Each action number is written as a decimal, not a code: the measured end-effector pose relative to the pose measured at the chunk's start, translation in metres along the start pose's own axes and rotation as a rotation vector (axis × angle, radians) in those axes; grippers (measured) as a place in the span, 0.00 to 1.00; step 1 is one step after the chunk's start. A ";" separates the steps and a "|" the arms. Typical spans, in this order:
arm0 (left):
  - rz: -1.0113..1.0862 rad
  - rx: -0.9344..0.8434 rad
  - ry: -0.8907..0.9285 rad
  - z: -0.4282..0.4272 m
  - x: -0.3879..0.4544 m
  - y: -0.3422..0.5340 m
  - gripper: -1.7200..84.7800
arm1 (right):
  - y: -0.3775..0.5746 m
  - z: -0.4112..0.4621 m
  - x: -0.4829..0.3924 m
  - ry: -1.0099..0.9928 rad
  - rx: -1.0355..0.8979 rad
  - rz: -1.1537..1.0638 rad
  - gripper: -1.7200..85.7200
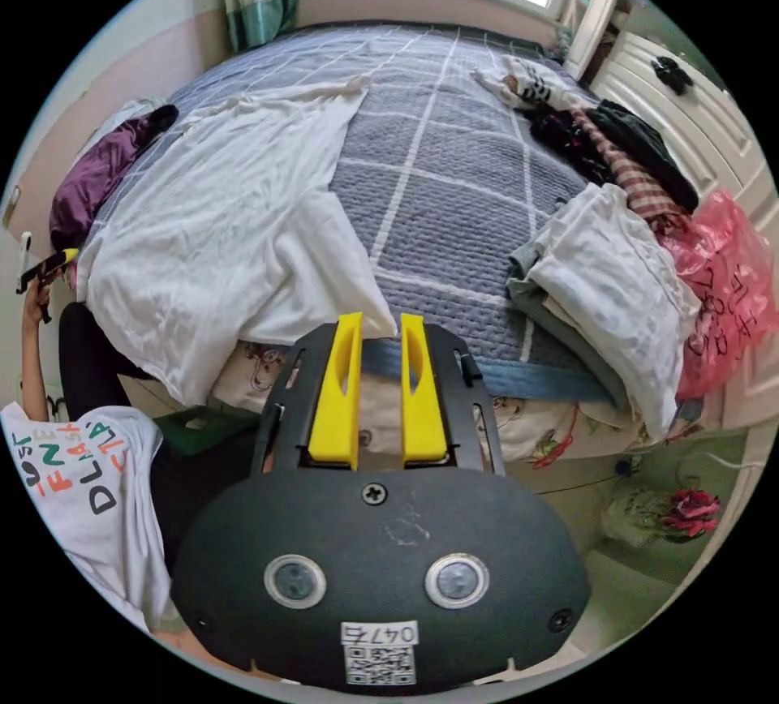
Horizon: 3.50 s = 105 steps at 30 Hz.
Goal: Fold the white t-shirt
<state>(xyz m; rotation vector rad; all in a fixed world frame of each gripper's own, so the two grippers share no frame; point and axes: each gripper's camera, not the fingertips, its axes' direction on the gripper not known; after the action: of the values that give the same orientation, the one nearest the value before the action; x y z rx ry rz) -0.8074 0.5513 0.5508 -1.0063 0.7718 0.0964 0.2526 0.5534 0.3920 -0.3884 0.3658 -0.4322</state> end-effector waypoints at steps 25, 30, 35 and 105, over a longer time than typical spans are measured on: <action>0.319 -0.029 -0.035 0.067 -0.001 -0.012 0.18 | -0.522 0.097 -0.431 -0.146 0.169 -0.662 0.15; 0.413 -0.059 -0.093 0.082 0.003 -0.017 0.03 | -0.573 0.144 -0.452 -0.072 0.110 -0.647 0.04; 0.417 -0.024 0.063 0.053 -0.026 -0.067 0.02 | -0.647 0.125 -0.427 -0.104 0.241 -0.550 0.03; 0.375 -0.403 -0.137 0.240 -0.078 -0.821 0.01 | -0.821 0.360 -0.198 -0.056 0.233 -1.031 0.10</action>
<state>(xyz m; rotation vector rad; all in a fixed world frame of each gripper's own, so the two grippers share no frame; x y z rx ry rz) -0.3980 0.3066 1.2650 -1.2084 0.8244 0.6595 -0.0358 0.0596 1.1106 -0.3375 0.0278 -1.4528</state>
